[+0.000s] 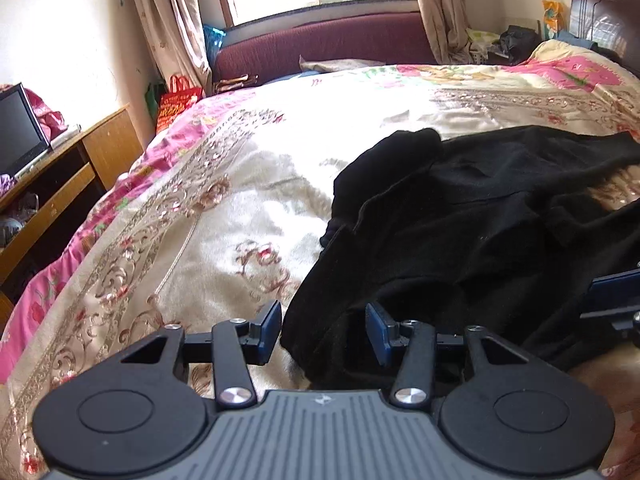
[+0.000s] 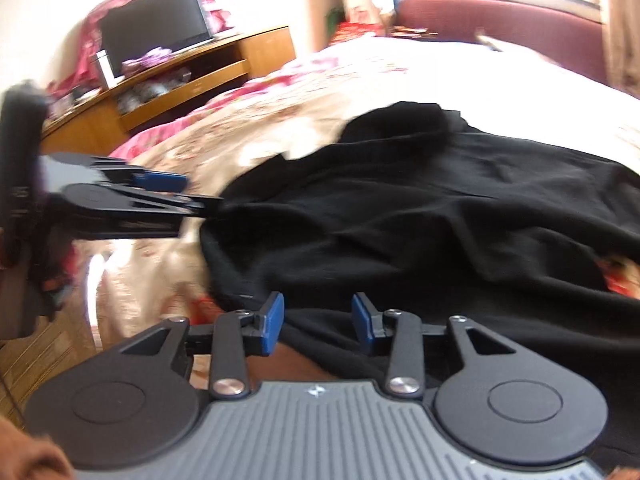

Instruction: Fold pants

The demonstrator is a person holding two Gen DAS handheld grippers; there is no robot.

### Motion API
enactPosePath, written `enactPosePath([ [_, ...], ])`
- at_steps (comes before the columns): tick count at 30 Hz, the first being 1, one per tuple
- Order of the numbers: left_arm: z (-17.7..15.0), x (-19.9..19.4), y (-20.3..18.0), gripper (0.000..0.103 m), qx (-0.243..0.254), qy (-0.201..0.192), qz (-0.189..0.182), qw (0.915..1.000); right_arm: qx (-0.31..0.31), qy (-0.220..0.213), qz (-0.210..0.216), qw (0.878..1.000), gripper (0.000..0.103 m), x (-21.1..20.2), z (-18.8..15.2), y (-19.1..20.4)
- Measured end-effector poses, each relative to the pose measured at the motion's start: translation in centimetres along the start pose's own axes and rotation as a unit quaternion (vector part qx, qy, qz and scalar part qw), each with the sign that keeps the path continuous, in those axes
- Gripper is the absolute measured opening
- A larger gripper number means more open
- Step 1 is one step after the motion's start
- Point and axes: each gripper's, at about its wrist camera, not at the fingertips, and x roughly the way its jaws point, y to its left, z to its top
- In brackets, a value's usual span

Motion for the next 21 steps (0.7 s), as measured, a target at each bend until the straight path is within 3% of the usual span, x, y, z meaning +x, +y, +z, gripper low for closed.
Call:
enactPosePath([
  [3,0.9,-1.1,-2.2,0.062,0.004,-0.016,-0.029,0.9994,0.054,-0.008,-0.069,0.996,0.039,-2.8,-1.6,-4.4],
  [6,1.4,-1.2,-5.6,0.064,0.018,-0.016,-0.074,0.997,0.125,-0.008,-0.134,0.983,0.039,-5.7,-3.9,-9.6],
  [9,1.4,-0.3,-10.5,0.065,0.045,-0.003,-0.118,0.9921,0.214,-0.009,-0.201,0.956,0.04,-9.5,-7.1,-14.9],
  [13,1.8,0.7,-17.0,0.065,0.087,0.006,-0.172,0.9813,0.308,-0.038,-0.286,0.907,0.046,-14.6,-10.9,-20.9],
  [16,2.3,1.7,-20.8,0.065,0.114,0.023,-0.197,0.9735,0.324,-0.059,-0.335,0.883,0.053,-16.8,-12.6,-24.7],
  [19,2.3,3.3,-22.8,0.065,0.126,0.059,-0.202,0.9695,0.407,-0.046,-0.355,0.841,0.055,-17.9,-14.2,-28.9],
  [20,2.4,3.6,-22.9,0.065,0.128,0.063,-0.198,0.9697,0.422,-0.052,-0.345,0.837,0.055,-18.3,-14.5,-29.4],
  [21,2.6,3.7,-22.5,0.065,0.127,0.064,-0.194,0.9705,0.416,-0.061,-0.339,0.842,0.055,-18.6,-14.2,-29.2],
])
